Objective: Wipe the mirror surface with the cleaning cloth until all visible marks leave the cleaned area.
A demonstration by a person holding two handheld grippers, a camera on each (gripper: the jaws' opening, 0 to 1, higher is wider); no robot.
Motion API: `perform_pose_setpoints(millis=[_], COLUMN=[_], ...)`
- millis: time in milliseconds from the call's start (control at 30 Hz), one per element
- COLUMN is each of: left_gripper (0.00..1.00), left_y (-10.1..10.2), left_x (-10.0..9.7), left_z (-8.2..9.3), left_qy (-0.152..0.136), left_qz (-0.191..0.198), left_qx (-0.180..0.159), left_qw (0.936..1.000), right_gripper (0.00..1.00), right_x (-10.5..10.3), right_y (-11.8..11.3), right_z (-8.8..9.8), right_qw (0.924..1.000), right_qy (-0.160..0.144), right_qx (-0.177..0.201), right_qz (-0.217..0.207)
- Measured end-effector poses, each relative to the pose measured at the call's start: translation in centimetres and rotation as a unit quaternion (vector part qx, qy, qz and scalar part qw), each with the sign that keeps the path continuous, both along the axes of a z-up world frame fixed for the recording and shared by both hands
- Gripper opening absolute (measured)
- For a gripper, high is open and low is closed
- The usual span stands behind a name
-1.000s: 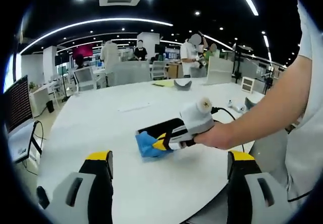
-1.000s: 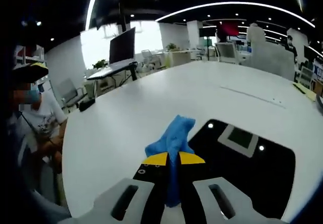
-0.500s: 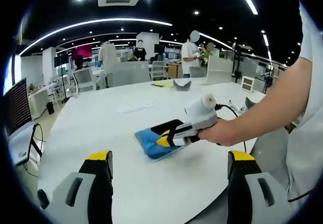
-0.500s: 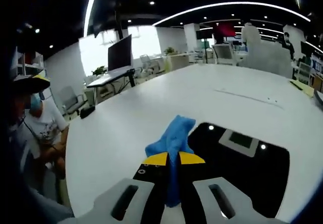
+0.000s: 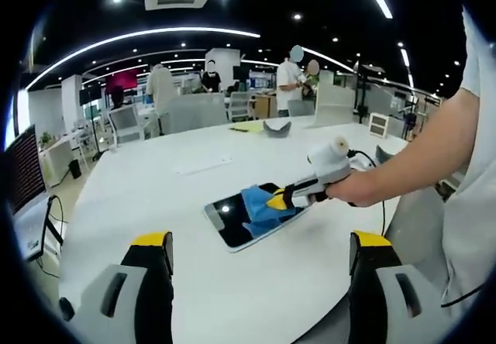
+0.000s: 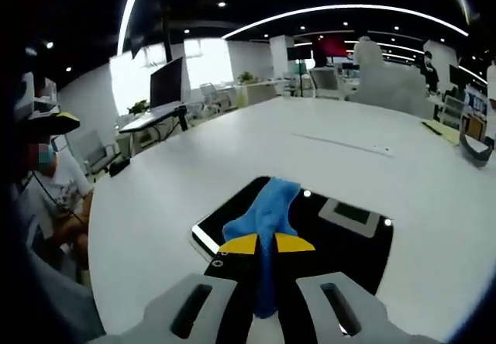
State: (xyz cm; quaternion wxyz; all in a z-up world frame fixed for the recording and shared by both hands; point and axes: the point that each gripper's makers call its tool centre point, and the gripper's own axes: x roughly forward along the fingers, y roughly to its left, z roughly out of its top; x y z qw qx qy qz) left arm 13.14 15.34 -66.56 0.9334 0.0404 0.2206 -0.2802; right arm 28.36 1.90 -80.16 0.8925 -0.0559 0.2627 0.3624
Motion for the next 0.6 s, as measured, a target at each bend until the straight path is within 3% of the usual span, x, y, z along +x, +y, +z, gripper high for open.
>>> perform_pose_setpoints(millis=[133, 600], left_gripper=[0.95, 0.95], left_y=[-0.2, -0.8], left_x=[0.1, 0.2], left_z=[0.1, 0.3], left_qy=[-0.002, -0.005], left_qz=[-0.003, -0.006], left_qx=[0.002, 0.009], left_qw=[1.0000, 0.9999], right_gripper=[0.01, 0.01], right_x=[0.3, 0.9], right_y=[-2.0, -8.9], right_z=[-0.1, 0.2], right_qw=[0.9996, 0.9985], right_qy=[0.010, -0.008], right_qx=[0.009, -0.017], right_qz=[-0.023, -0.051])
